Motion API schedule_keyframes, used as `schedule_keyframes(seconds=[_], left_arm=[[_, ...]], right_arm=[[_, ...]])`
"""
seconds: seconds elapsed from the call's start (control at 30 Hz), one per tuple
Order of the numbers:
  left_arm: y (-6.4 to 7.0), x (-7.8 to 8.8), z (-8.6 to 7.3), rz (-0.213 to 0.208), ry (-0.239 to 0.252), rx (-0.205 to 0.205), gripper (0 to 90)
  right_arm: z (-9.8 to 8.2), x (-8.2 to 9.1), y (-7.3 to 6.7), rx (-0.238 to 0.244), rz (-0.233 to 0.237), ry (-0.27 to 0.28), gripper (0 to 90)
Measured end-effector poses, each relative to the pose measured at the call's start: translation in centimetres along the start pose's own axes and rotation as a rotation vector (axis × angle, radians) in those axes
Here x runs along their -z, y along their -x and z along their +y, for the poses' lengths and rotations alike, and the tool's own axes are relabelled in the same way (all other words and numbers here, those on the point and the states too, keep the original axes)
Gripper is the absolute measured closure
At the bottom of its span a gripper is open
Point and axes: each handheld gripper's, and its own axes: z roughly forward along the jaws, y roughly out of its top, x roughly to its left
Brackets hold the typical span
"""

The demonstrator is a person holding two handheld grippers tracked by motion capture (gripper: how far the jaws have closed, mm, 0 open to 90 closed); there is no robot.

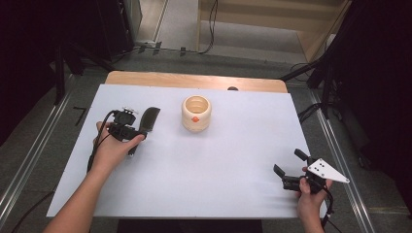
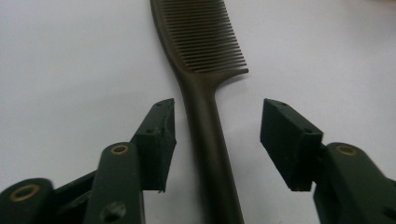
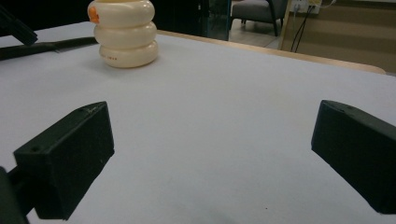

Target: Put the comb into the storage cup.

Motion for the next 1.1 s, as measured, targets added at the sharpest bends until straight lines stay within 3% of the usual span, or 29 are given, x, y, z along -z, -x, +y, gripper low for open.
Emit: schedule_keyframes(seconds=[0.43,0.63,0.73,1.1], left_arm=[[0.3,-0.6,0.1,0.038,-0.033,0.033,59.5],[0.4,-0.8,0.1,0.028,-0.059,0.048,63.3],[0.3,-1.0,0.1,0.04,-0.059,0.073,64.9],[0.6,-1.5,0.0,0.074,-0.057,0.097,70.4]], right_arm=[[0.0,0.0,0.0,0.001,-0.002,0.0,0.0],[0.0,0.0,0.0,0.003,-0.003,0.0,0.0],[0.0,0.0,0.0,0.003,-0.002,-0.001,0.0],[0.0,0.0,0.0,0.003,-0.003,0.001,0.0]])
